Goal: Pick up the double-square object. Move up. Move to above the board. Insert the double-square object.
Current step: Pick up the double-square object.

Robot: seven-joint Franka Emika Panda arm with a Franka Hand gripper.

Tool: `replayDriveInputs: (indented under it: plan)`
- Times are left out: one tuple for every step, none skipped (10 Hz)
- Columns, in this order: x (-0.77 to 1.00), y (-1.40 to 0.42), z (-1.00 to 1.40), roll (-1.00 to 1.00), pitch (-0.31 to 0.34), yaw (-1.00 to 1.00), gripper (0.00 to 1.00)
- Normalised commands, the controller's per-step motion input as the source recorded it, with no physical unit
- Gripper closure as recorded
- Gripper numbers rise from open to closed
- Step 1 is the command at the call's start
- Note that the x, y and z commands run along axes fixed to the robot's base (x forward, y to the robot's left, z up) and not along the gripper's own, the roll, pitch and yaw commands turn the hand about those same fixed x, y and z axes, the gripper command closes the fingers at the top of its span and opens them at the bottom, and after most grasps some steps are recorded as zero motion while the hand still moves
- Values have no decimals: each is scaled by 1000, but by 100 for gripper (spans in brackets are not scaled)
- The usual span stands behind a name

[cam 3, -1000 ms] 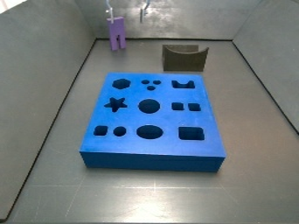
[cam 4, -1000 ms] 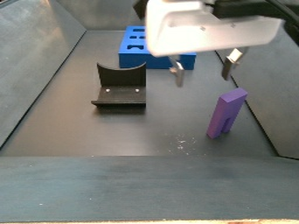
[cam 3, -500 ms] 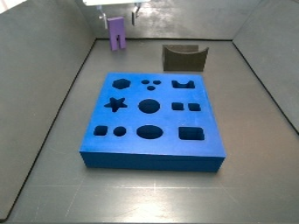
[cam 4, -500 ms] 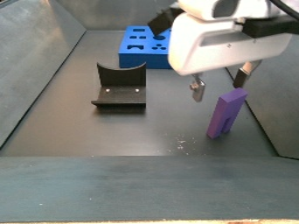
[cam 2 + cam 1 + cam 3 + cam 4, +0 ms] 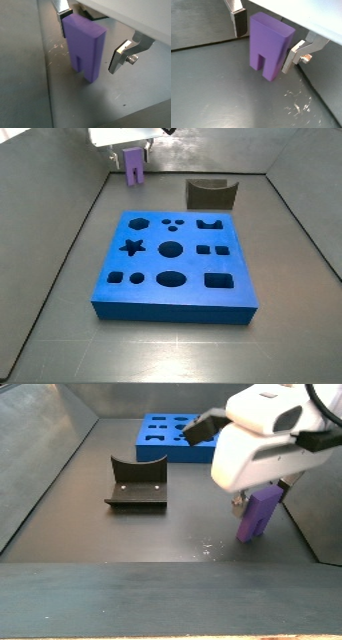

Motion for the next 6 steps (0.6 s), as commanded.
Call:
replayDriveInputs:
  plan:
    - [0,0,0,0,0,0,100]
    - [0,0,0,0,0,0,100]
    - [0,0,0,0,0,0,100]
    - [0,0,0,0,0,0,100]
    - [0,0,0,0,0,0,100]
    - [0,0,0,0,0,0,100]
